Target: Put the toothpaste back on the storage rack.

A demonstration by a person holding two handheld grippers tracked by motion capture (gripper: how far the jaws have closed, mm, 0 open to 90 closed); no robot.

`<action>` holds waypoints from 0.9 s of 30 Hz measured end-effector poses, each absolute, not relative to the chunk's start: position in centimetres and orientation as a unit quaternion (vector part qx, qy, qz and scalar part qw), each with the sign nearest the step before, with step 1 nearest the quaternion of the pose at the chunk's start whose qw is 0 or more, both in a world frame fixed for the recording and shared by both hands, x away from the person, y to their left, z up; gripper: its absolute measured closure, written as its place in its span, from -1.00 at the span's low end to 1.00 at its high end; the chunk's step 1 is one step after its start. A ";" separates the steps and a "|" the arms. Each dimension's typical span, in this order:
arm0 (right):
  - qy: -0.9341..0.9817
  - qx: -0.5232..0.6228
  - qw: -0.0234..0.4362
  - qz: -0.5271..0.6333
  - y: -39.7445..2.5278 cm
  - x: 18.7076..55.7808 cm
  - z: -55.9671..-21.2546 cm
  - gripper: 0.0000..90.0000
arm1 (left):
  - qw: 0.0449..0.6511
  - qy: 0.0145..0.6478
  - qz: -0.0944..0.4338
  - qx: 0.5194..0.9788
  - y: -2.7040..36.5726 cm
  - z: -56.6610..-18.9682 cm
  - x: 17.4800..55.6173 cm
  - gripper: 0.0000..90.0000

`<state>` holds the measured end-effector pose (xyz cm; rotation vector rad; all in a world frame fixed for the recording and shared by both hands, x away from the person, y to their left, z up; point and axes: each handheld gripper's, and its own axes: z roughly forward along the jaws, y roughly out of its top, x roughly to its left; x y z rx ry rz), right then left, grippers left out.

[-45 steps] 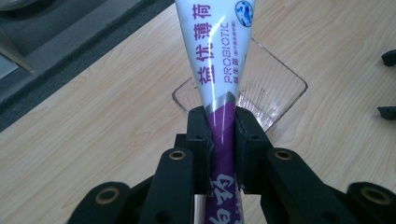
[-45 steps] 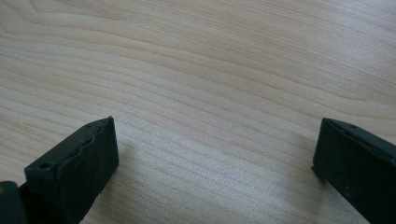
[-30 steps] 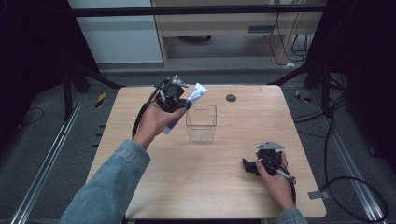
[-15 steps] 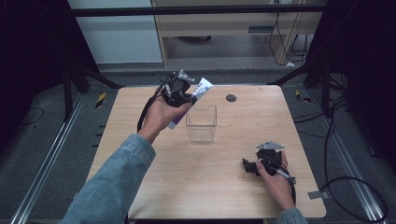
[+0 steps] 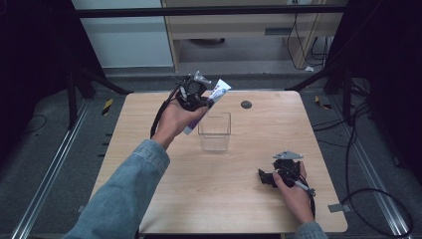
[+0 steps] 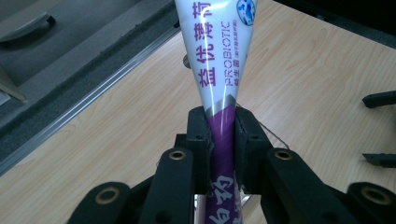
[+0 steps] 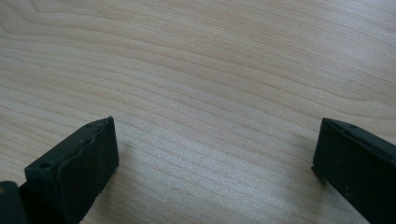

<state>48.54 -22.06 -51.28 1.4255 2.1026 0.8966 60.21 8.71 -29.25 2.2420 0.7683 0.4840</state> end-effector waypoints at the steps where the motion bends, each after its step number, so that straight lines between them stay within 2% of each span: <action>1: 0.761 0.516 0.222 0.325 -22.1 48.5 -51.3 -0.99 | 0.355 0.297 0.187 0.866 8.7 -29.2 60.3 0.73; 27: 0.763 0.514 0.222 0.324 -22.1 48.5 -51.3 -0.99 | 0.393 0.285 0.189 0.853 7.2 -29.7 61.4 0.73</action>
